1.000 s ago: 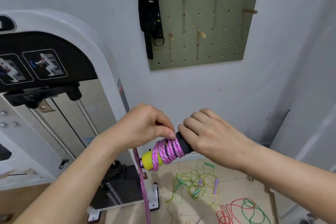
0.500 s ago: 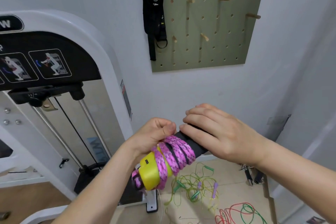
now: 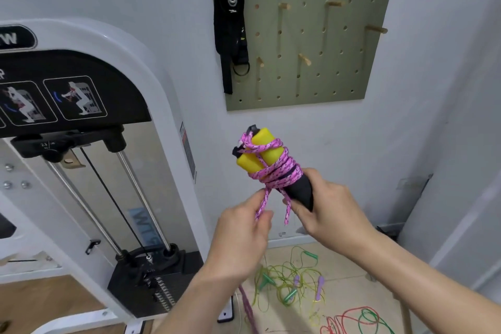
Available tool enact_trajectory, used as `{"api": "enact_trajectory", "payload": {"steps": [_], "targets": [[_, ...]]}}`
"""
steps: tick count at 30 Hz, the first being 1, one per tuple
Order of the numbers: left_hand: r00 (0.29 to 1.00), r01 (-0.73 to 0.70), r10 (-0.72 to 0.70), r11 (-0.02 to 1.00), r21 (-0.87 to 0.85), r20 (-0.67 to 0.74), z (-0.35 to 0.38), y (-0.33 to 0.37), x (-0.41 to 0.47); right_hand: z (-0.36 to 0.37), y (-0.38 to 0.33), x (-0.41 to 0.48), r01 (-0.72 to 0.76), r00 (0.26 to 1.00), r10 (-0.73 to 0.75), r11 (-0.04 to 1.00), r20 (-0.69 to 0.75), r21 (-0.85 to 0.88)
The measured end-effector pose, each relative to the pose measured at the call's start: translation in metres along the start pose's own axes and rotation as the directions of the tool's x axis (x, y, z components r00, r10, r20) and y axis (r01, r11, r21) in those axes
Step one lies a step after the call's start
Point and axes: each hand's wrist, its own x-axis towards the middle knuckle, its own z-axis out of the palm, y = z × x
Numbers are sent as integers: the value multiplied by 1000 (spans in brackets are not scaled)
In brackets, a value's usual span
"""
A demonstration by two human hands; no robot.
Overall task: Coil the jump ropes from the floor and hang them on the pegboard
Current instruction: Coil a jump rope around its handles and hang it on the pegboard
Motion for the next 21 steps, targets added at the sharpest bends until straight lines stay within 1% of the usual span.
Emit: {"api": "enact_trajectory", "payload": {"steps": [1,2,3,4,5,6,8,10,12,14,15,17,18,21], "targets": [[997,-75,75,960,268,12,-2,1,0,2,-1,0,-51,998,51,999,47,1],[991,-132,129,880,456,37,-6,1,2,4,-2,1,-96,992,97,995,84,-10],[981,-191,170,794,577,91,-10,3,3,5,-2,2,-142,984,144,990,108,-25],[966,-256,208,714,651,151,-12,3,4,5,-2,3,-188,974,191,981,122,-39],[947,-319,249,657,683,203,-15,7,4,3,-1,5,-224,964,230,973,136,-60],[930,-359,294,607,709,220,-18,10,5,2,-1,6,-238,955,251,966,157,-99],[891,-438,374,570,695,255,-24,11,8,-1,-3,5,-208,936,259,954,239,-217],[862,-489,426,563,666,274,-32,11,15,-6,-8,4,-125,911,237,938,336,-322],[844,-525,446,572,630,298,-42,7,24,-14,-15,3,-27,883,203,922,424,-385],[835,-547,455,618,565,309,-53,6,32,-23,-21,3,68,865,149,911,478,-407],[837,-546,444,646,533,320,-59,8,34,-27,-23,4,110,857,123,905,500,-411],[854,-511,365,722,467,371,-67,15,36,-33,-27,6,205,845,66,877,531,-435],[861,-484,326,762,430,390,-70,18,37,-35,-27,7,261,843,27,853,537,-453],[862,-443,295,834,329,413,-71,21,37,-43,-33,11,425,827,-91,747,554,-512]]}}
